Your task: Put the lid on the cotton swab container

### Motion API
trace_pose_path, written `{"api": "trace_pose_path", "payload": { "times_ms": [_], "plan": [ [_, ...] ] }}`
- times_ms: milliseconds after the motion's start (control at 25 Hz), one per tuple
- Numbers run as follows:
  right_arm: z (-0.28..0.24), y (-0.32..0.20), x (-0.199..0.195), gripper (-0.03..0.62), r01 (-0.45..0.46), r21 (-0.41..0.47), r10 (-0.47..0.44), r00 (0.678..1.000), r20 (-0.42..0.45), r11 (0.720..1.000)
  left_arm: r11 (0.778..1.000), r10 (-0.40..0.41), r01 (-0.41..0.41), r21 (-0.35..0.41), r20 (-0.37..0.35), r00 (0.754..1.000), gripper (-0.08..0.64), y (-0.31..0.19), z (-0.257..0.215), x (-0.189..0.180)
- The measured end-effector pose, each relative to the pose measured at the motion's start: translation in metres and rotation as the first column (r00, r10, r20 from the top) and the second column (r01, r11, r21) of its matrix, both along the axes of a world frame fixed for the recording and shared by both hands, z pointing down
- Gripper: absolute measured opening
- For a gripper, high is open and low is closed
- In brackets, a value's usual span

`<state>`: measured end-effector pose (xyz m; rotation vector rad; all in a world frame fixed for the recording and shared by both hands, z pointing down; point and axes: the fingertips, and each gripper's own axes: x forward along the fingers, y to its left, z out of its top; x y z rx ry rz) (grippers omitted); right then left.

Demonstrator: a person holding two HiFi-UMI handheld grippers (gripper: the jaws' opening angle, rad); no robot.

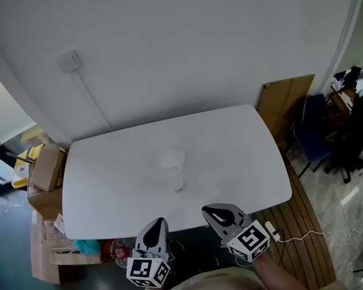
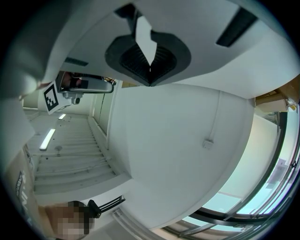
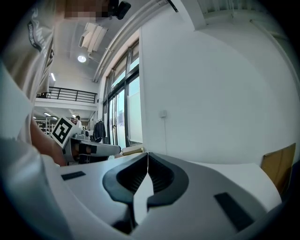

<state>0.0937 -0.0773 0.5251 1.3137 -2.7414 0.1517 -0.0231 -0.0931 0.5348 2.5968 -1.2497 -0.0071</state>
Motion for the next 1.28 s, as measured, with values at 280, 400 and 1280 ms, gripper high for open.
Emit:
{"api": "trace_pose_path", "payload": {
  "times_ms": [280, 400, 1280],
  "plan": [
    [-0.01, -0.037, -0.004, 0.017, -0.041, 0.011, 0.042, 0.999, -0.009, 0.999, 0.998, 0.058, -0.058, 0.005, -0.001, 0.998, 0.014, -0.042, 0.0, -0.002],
    [-0.018, -0.056, -0.006, 0.017, -0.057, 0.029, 0.058, 0.998, -0.021, 0.998, 0.997, 0.079, -0.079, 0.006, 0.002, 0.997, 0.014, -0.065, -0.001, -0.006],
    [-0.015, -0.161, -0.03, 0.017, -0.155, -0.001, 0.155, 0.987, -0.045, 0.988, 0.975, 0.224, -0.224, 0.013, -0.018, 0.974, 0.014, -0.167, 0.002, -0.01]
  ]
}}
